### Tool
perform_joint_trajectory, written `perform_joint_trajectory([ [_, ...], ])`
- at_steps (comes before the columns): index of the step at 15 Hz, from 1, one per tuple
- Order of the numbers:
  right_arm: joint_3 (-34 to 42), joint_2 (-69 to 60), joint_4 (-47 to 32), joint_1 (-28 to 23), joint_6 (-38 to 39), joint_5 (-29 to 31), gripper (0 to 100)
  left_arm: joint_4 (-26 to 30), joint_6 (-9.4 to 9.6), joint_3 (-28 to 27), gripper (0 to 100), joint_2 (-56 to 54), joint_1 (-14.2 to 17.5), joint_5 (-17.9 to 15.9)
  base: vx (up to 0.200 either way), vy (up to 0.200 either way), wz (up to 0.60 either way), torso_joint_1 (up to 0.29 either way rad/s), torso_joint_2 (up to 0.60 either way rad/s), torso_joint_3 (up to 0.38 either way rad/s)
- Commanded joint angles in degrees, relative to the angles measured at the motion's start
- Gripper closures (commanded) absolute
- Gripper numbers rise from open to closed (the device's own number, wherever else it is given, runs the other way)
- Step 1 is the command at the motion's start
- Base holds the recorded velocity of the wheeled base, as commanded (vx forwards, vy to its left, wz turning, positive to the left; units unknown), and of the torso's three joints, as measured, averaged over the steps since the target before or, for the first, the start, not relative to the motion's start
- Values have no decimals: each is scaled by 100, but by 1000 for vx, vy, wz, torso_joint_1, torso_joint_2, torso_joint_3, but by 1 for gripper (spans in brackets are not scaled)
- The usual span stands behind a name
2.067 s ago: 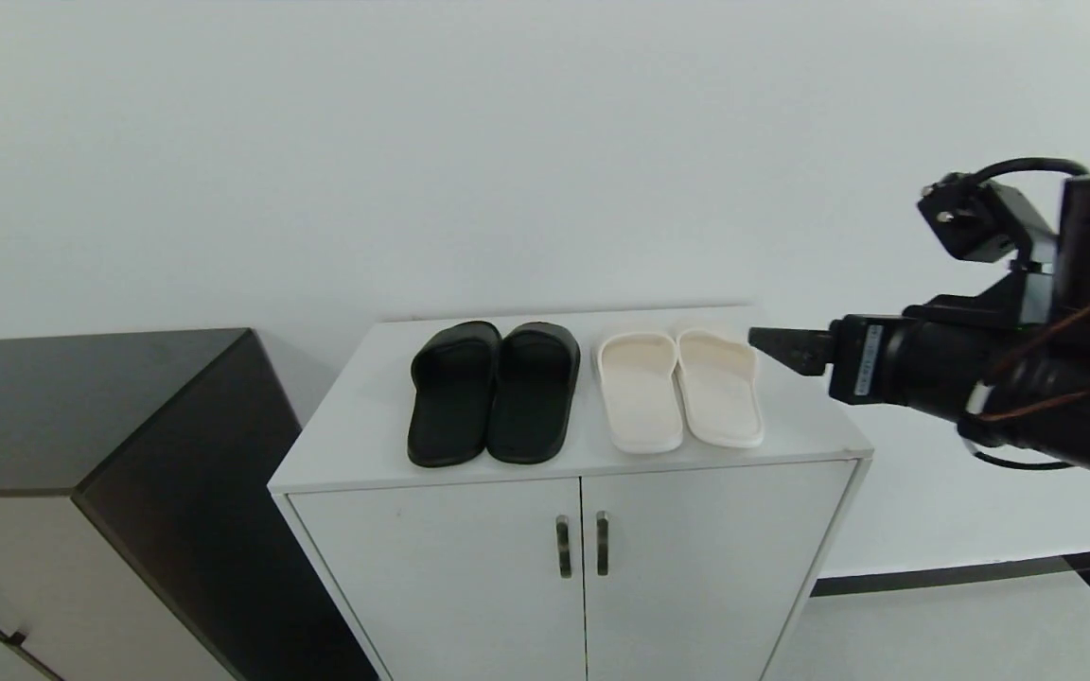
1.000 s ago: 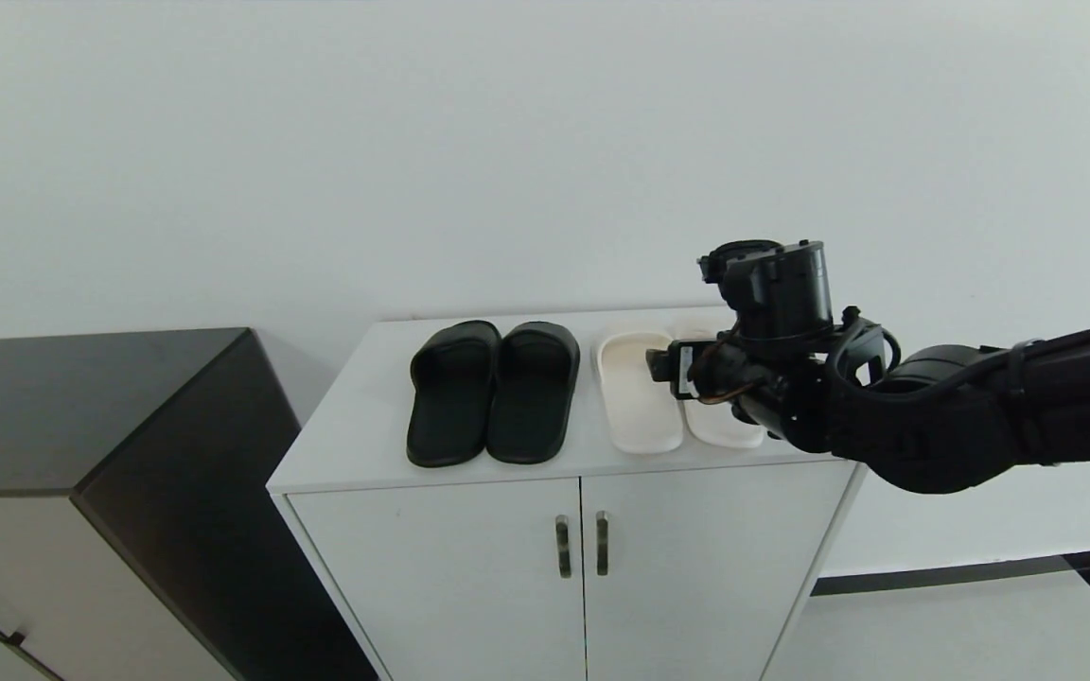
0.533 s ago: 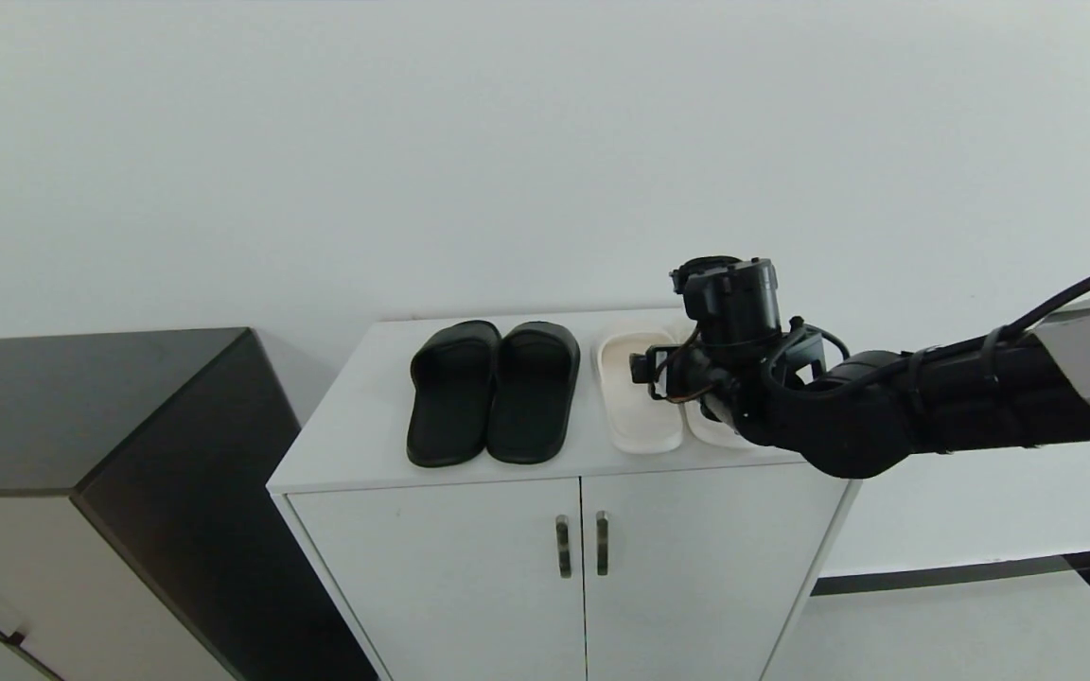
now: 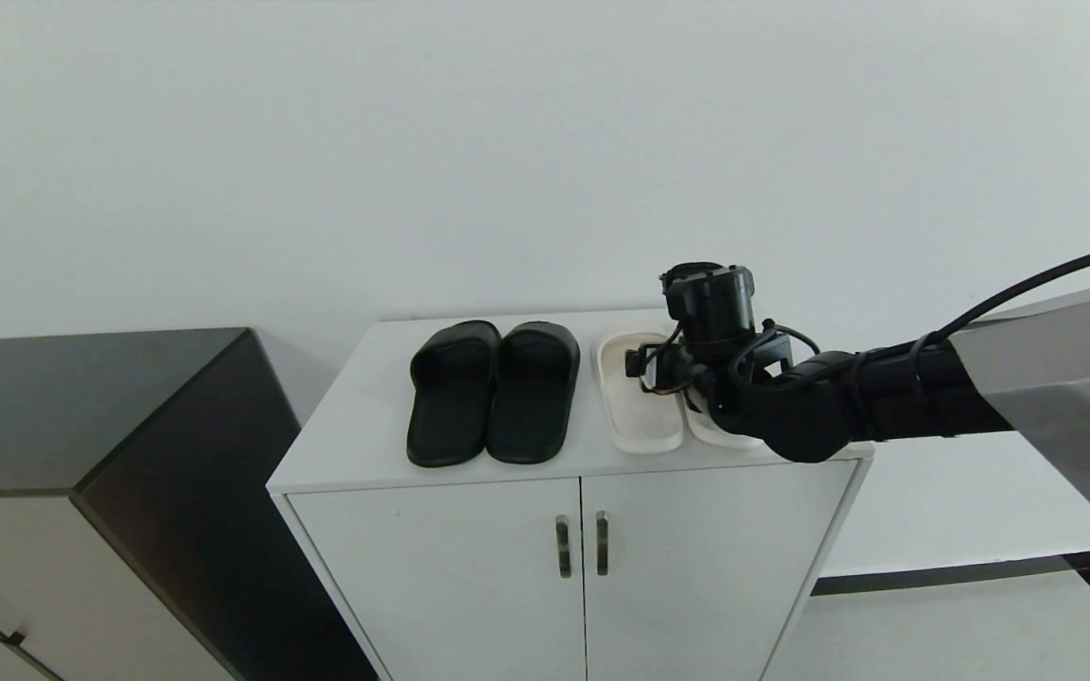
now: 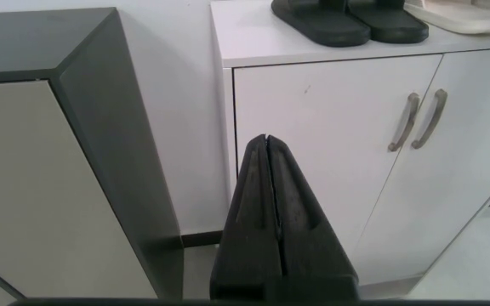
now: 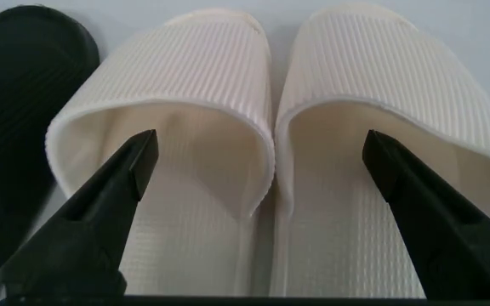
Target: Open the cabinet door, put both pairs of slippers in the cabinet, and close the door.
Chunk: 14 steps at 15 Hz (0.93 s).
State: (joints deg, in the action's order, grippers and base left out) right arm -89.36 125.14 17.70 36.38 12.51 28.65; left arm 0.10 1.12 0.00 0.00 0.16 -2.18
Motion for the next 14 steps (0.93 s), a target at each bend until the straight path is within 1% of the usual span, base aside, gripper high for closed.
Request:
perform_joint_trajectory([
  [1, -73, 134, 5, -52, -29, 0, 100, -1, 2, 0, 100, 0, 2, -2, 0, 0, 0, 0, 0, 0],
  [4, -222, 204, 58, -87, -222, 9, 100, -1, 2, 0, 100, 0, 2, -2, 0, 0, 0, 0, 0, 0],
  [6, -222, 213, 304, -87, -398, 18, 100, -1, -7, 0, 100, 0, 2, -2, 0, 0, 0, 0, 0, 0],
  [8, -187, 143, 374, -78, -460, 18, 100, -1, -15, 0, 100, 0, 2, -2, 0, 0, 0, 0, 0, 0],
  [10, -47, -191, 445, -61, -486, -43, 100, -1, -33, 0, 100, 0, 2, -2, 0, 0, 0, 0, 0, 0],
  [11, 147, -508, 498, -8, -495, -158, 100, -1, -51, 0, 100, 0, 2, -2, 0, 0, 0, 0, 0, 0],
  [12, 481, -912, 568, 89, -504, -509, 100, -1, -51, 0, 100, 0, 2, -2, 0, 0, 0, 0, 0, 0],
  [13, 850, -1334, 577, 142, -521, -914, 100, -1, -51, 0, 100, 0, 2, -2, 0, 0, 0, 0, 0, 0],
  [14, 1333, -1809, 577, 194, -600, -1476, 100, -1, -51, 0, 100, 0, 2, -2, 0, 0, 0, 0, 0, 0],
])
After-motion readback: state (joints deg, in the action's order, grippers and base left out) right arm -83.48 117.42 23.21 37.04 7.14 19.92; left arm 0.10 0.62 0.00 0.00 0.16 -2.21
